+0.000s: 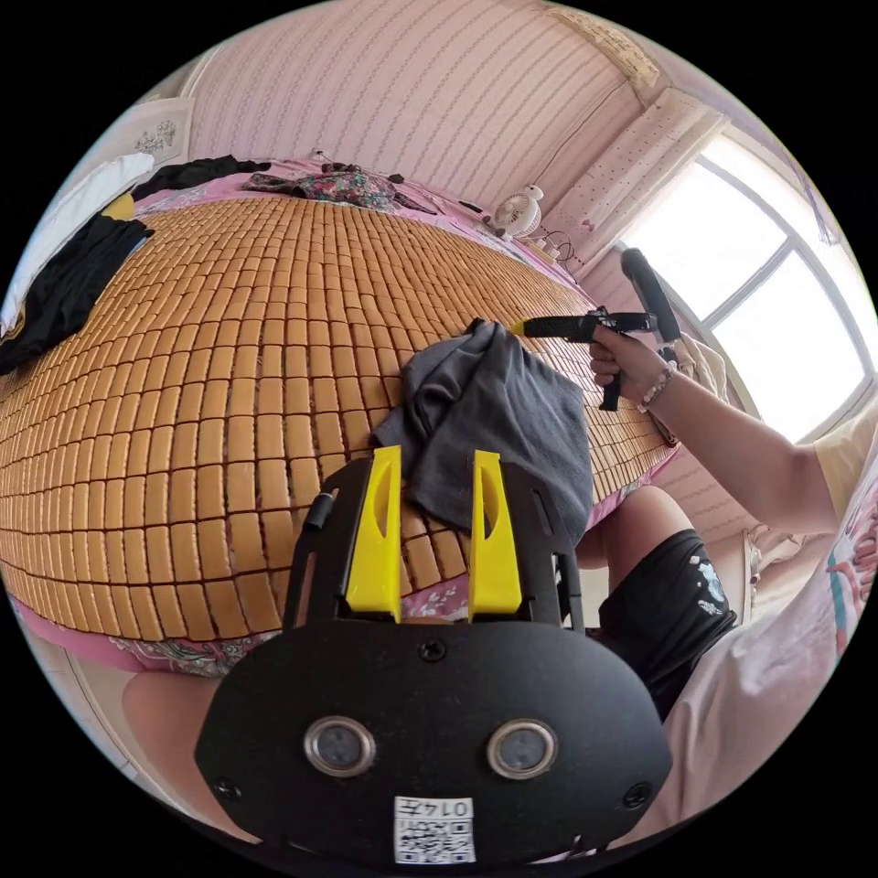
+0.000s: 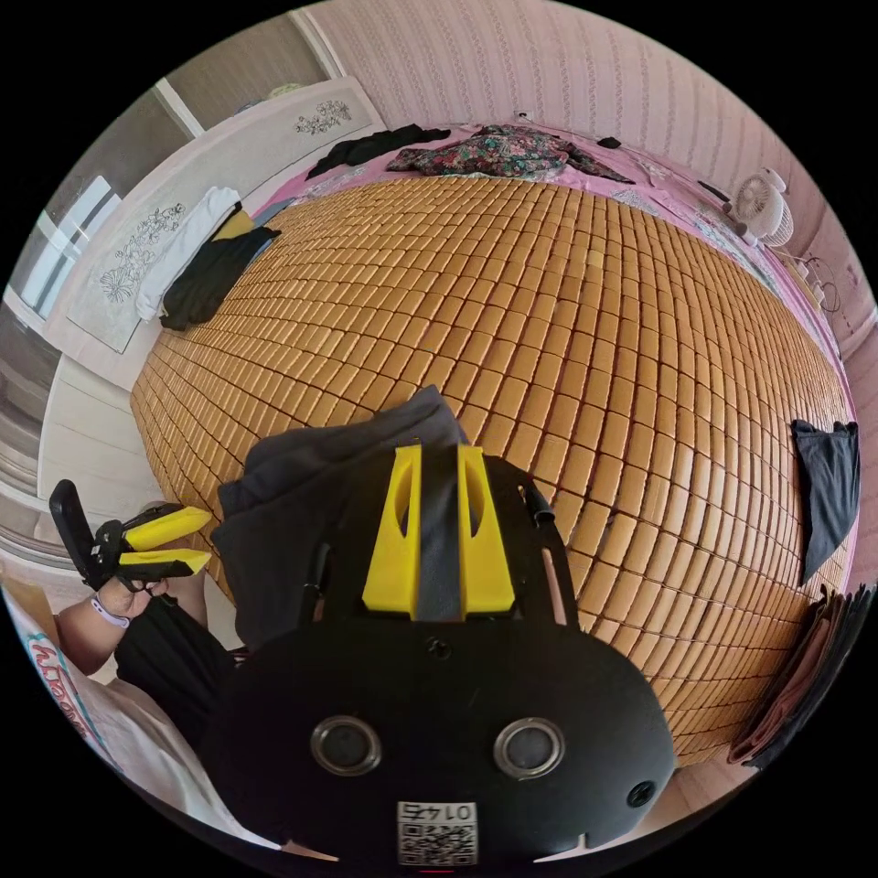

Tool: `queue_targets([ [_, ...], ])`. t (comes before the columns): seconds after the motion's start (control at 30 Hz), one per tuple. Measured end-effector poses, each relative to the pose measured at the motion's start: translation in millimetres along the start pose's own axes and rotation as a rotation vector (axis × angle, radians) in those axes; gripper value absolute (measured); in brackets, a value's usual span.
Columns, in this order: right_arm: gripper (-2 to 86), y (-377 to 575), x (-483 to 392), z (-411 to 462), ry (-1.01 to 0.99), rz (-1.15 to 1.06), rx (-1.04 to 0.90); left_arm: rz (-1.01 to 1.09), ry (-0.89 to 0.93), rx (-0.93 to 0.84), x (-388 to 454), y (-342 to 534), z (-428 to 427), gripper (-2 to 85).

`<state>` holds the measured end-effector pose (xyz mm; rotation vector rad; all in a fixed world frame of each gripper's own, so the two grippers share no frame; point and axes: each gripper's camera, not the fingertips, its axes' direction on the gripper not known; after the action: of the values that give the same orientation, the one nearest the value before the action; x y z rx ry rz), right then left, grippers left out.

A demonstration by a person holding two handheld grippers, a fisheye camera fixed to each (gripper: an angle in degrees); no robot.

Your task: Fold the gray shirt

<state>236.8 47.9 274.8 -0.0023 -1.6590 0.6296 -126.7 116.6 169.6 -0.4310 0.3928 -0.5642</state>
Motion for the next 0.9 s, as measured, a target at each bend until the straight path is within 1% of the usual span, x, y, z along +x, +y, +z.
queue_targets([
  [0.03, 5.1, -1, -5, 15, 0.004, -0.019, -0.041, 0.003, 0.007, -0.048, 2, -1, 13, 5.8],
  [0.1, 4.1, 1, -9, 24, 0.009, -0.025, -0.023, 0.008, -0.027, -0.142, 4, -1, 34, 3.7],
  [0.17, 2.8, 2, -11, 22, -0.004, -0.01, -0.002, 0.01, -0.092, -0.126, 6, -1, 33, 1.6],
  [0.23, 1.9, 5, -13, 14, -0.022, -0.015, 0.024, 0.023, -0.084, -0.158, 7, -3, 32, 0.1],
  [0.4, 0.6, 17, -21, -19, -0.02, -0.057, 0.096, 0.081, -0.032, -0.067, 23, -7, 1, -0.1],
  [0.53, 1.4, 4, -26, -33, -0.058, -0.062, 0.132, 0.092, -0.07, 0.041, 23, -18, -12, 0.5],
  [0.6, 1.7, -7, -25, -23, -0.054, -0.038, 0.127, 0.048, -0.106, 0.034, 8, -20, 6, 1.5],
  [0.63, 1.9, -13, -21, -10, -0.045, -0.004, 0.109, 0.015, -0.142, -0.005, -3, -19, 26, 2.2],
  [0.67, 3.3, -17, -16, 4, -0.033, 0.032, 0.06, -0.009, -0.157, -0.033, -9, -19, 35, 2.5],
  [0.73, 5.3, -18, -11, 12, -0.06, 0.063, 0.033, -0.019, -0.189, -0.06, -18, -13, 56, 3.9],
  [0.83, 8.7, -7, -14, -2, -0.129, 0.039, 0.117, -0.013, -0.17, -0.046, -17, -4, 55, 5.6],
  [0.9, 10.8, -2, -16, -6, -0.136, 0.013, 0.121, -0.009, -0.146, -0.013, -14, 3, 47, 6.5],
])
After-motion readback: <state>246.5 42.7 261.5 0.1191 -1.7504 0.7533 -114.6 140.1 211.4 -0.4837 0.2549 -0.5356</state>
